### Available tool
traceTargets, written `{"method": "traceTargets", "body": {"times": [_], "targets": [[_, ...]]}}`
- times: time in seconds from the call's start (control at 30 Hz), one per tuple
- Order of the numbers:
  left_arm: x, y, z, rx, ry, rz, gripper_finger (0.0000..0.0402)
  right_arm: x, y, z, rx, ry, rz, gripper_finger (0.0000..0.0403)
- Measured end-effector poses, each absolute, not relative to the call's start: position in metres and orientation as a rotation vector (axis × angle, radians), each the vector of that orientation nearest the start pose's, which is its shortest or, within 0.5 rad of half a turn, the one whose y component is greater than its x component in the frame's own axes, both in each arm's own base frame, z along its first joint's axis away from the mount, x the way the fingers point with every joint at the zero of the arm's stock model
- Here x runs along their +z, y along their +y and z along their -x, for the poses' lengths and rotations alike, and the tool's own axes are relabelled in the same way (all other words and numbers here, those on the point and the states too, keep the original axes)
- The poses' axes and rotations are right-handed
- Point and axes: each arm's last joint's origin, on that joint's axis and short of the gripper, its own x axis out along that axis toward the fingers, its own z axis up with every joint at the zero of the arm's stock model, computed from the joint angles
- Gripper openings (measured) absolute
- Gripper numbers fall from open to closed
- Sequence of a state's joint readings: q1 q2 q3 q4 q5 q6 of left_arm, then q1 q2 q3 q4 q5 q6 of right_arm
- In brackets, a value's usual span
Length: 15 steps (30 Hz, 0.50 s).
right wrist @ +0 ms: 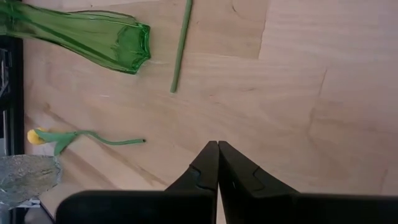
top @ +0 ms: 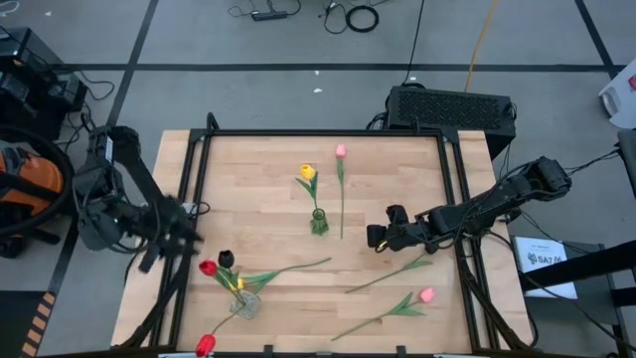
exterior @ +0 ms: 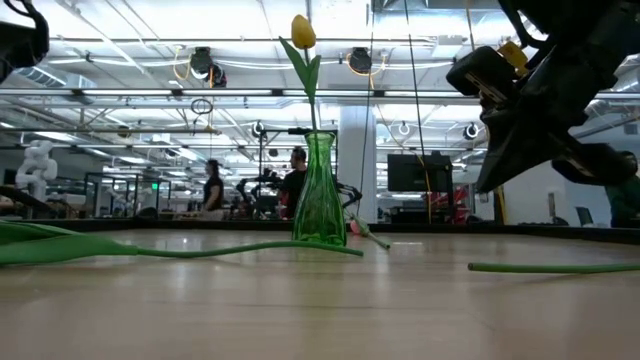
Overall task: Sort flowers into vase by color
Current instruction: Put the bottom pink tulip into the green vase
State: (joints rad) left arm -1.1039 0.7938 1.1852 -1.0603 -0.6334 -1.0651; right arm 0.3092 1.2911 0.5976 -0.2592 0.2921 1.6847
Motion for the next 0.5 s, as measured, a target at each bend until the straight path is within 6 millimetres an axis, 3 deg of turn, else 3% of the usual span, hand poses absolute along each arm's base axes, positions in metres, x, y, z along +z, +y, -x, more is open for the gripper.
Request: {"method": "traceTargets", "body": {"times": [0.23, 0.5], "targets": [[0.391, -0.068, -0.068, 0.118, 0.331, 0.335, 0.0173, 0.169, 0.061, -0.221, -0.730, 0.631, -1.234, 0.0000], [0.405, -0.069, -0.089, 0.125, 0.240, 0.225, 0.0173, 0.169, 0.061, -0.221, -0.728, 0.635, -1.235, 0.0000]]}}
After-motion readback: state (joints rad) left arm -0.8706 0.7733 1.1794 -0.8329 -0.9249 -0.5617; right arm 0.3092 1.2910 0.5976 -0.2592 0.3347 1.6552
